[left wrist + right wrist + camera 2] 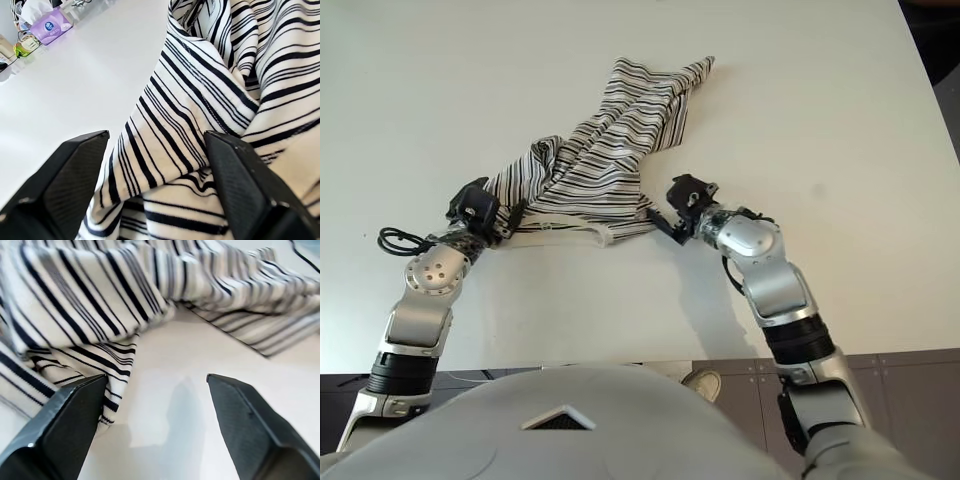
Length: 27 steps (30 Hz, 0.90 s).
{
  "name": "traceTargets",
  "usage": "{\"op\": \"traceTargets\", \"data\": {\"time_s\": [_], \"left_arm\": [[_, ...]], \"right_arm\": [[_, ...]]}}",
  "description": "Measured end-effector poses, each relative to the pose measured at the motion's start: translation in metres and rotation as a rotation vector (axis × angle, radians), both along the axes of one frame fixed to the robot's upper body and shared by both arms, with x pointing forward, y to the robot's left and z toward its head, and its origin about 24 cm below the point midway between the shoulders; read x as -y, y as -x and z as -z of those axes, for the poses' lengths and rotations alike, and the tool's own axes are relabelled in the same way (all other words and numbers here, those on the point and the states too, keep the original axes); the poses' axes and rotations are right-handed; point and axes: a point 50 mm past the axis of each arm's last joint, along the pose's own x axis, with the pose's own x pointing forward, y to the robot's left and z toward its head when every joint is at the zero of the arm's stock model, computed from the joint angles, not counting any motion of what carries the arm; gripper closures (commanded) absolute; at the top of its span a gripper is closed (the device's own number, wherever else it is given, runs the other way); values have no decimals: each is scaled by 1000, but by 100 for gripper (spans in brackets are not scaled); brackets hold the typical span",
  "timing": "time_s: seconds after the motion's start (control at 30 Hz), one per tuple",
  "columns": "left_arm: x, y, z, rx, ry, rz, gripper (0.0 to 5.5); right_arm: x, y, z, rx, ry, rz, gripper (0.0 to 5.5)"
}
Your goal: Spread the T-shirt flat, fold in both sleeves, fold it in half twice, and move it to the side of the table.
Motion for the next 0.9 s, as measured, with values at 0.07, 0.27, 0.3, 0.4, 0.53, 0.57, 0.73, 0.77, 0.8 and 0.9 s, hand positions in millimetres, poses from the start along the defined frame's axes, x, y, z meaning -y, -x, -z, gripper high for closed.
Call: {"op": "traceTargets", "data": {"time_s": [0.07, 0.27, 0.3, 0.4, 0.53, 0.57, 0.73, 0.77, 0.8, 0.9], "left_arm": [[1, 9, 0, 16, -10, -67, 198], [25, 21, -6, -5, 409, -371, 198], [30, 18, -12, -3, 601, -435, 198], [0, 11, -18, 30, 729, -592, 198], [-55, 30, -12, 21, 829, -787, 198], [-52, 29, -12, 14, 842, -769, 198], [-29, 19, -28, 6, 732, -442, 198], [-32, 16, -39, 56, 678, -373, 198], [-31, 14, -51, 88, 622, -283, 198], [-5, 16, -55, 10, 389, 67, 198]], "right_arm": [[30, 13, -4, 8, 54, 130, 185], [24, 32, -11, -17, -51, 249, 185], [18, 29, -10, -17, -60, 246, 185], [18, 20, -10, 0, -18, 258, 185], [19, 10, -13, 46, -36, 279, 185], [10, 3, -19, 62, -107, 264, 185], [-34, -2, -22, 45, -206, 104, 185], [-35, 3, -14, 14, -192, 101, 185], [-36, 7, -7, -12, -171, 91, 185], [-39, 8, 0, -9, -115, 35, 185]]}}
